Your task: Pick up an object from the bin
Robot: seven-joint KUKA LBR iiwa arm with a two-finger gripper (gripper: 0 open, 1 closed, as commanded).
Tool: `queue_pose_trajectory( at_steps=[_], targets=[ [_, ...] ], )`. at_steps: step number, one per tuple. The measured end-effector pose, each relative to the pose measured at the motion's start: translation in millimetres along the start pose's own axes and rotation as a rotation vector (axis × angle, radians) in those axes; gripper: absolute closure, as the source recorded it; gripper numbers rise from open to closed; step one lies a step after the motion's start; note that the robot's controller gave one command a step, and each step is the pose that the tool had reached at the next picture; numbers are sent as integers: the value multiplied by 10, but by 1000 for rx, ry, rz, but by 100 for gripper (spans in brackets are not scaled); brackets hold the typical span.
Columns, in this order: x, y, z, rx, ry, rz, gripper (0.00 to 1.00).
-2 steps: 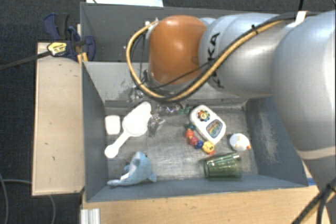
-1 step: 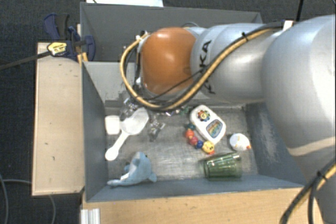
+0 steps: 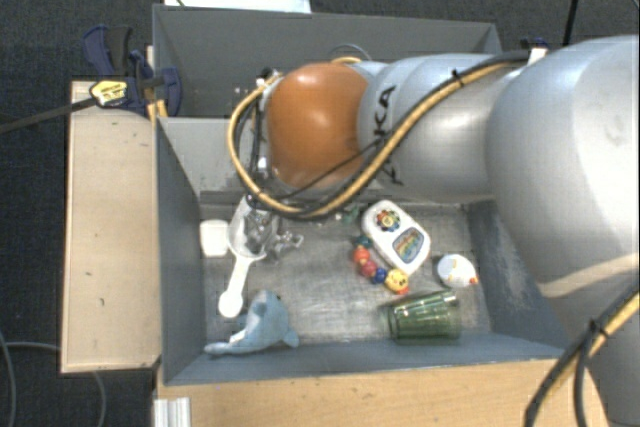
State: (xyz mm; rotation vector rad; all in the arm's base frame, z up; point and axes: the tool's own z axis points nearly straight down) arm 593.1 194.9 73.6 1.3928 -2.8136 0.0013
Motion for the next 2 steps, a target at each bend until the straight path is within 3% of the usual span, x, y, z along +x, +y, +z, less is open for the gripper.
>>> queue_pose_trajectory(
  at_steps=[1, 2],
  targets=[
    [0, -1, -1, 0, 0, 2, 100],
    [-22, -13, -693, 6, -12, 8, 100]
  ],
)
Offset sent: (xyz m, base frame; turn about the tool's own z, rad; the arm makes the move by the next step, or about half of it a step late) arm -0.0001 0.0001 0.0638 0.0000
